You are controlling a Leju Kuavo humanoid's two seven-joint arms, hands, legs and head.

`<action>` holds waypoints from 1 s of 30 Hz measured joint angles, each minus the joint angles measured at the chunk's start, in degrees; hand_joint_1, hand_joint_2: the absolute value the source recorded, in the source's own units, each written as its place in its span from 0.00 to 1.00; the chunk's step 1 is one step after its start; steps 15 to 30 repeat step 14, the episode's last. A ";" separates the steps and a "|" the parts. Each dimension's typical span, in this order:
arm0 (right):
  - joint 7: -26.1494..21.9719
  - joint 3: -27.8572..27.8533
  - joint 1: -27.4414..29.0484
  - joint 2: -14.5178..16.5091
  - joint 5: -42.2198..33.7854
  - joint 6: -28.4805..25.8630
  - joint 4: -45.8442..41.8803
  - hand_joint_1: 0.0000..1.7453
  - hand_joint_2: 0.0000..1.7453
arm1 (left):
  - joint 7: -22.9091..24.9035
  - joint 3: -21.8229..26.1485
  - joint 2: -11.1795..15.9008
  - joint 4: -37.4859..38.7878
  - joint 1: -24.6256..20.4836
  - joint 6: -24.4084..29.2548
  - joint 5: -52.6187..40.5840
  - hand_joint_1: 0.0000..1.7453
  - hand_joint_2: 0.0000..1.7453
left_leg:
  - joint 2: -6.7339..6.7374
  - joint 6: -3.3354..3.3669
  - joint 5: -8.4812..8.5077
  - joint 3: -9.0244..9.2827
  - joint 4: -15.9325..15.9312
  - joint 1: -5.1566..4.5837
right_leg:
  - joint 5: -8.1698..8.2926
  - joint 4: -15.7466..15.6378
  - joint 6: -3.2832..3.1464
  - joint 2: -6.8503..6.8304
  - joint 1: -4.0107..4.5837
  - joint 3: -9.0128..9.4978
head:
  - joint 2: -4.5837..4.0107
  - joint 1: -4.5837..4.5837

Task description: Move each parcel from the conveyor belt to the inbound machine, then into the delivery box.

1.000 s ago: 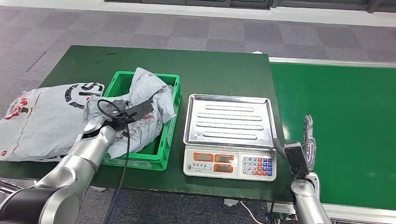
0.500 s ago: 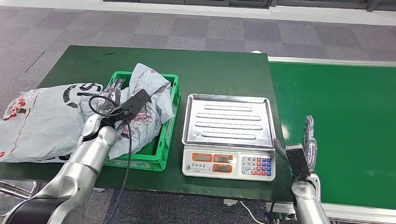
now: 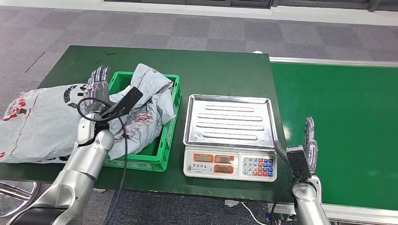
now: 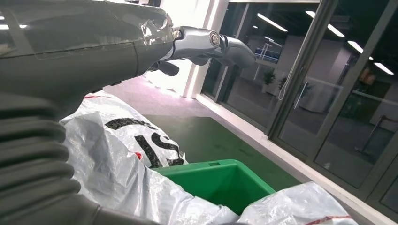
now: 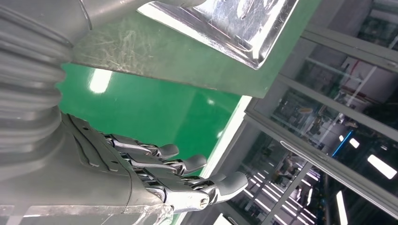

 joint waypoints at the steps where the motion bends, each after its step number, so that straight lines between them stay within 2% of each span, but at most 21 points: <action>1: -0.01 0.00 0.00 0.01 -0.03 -0.03 0.00 0.00 1.00 | 0.05 -0.02 0.06 -0.23 0.12 0.74 -0.10 0.00 0.00 | 0.00 0.00 0.00 0.00 0.00 0.00 | 0.00 0.00 0.00 0.00 0.00 0.00 | 0.00 0.01; 6: -0.03 0.00 0.00 0.01 -0.35 -0.62 0.00 0.00 1.00 | 0.06 -0.07 0.51 -2.01 1.38 5.07 -0.35 0.00 0.00 | 0.00 0.00 0.00 0.00 0.00 0.00 | 0.00 0.00 0.00 0.01 0.00 0.00 | 0.00 -0.01; 10: -0.03 0.00 0.01 0.01 -0.41 -0.75 0.00 0.00 1.00 | -0.33 -0.07 0.56 -2.44 1.72 6.10 -0.06 0.00 0.00 | 0.00 0.00 0.00 0.00 0.00 0.00 | 0.00 0.00 0.00 0.01 0.00 0.00 | 0.00 -0.01; 14: -0.04 0.50 -0.51 -0.18 -4.26 -1.78 0.00 0.00 1.00 | -33.54 -0.07 -0.37 -13.01 7.58 -2.98 42.06 0.00 0.00 | -0.01 0.00 -0.04 -0.02 0.00 0.00 | -0.07 0.00 0.00 -0.01 -0.01 -0.01 | 0.00 0.00; 30: -0.04 0.50 -0.51 -0.18 -4.26 -1.78 0.00 0.00 1.00 | -33.54 -0.07 -0.37 -13.01 7.58 -2.98 42.06 0.00 0.00 | -0.01 0.00 -0.04 -0.02 0.00 0.00 | -0.07 0.00 0.00 -0.01 -0.01 -0.01 | 0.00 0.00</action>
